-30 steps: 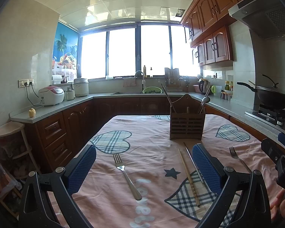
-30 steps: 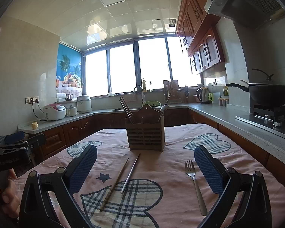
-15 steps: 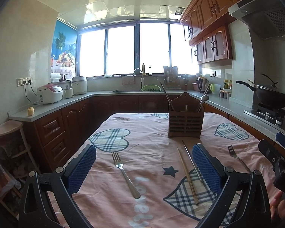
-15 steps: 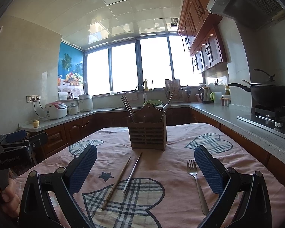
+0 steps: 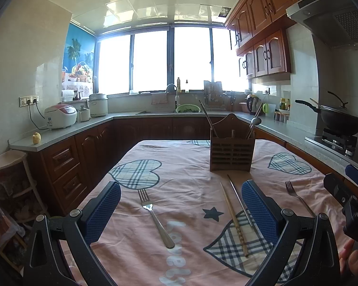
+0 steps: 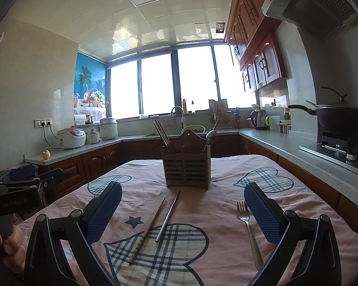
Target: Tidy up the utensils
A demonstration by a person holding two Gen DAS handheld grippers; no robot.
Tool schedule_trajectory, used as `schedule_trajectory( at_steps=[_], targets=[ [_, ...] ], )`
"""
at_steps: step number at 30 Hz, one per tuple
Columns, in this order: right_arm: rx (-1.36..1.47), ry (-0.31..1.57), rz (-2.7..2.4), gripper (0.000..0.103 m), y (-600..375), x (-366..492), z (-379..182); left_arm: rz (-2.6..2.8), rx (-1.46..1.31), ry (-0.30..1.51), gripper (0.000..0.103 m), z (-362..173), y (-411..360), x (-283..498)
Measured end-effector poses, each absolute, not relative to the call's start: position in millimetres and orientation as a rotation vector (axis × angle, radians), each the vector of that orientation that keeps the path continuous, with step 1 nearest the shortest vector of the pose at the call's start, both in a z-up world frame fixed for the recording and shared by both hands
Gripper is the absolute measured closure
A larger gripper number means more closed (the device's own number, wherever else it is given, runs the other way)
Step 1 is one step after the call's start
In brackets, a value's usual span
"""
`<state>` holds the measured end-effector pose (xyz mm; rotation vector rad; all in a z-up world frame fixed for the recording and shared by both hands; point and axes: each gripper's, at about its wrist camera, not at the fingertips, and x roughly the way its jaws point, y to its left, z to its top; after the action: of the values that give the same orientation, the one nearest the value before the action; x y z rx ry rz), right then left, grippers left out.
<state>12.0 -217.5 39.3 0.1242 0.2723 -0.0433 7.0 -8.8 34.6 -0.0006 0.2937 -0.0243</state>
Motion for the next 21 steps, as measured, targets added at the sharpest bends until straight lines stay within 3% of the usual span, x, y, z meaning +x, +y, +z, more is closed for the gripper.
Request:
schedule_trajectory(
  at_steps=[21],
  targets=[
    [0.128, 0.266, -0.044, 0.000, -218.3, 11.5, 41.2, -0.018, 0.003, 0.313, 0.001, 35.9, -15.1, 7.2]
  ],
)
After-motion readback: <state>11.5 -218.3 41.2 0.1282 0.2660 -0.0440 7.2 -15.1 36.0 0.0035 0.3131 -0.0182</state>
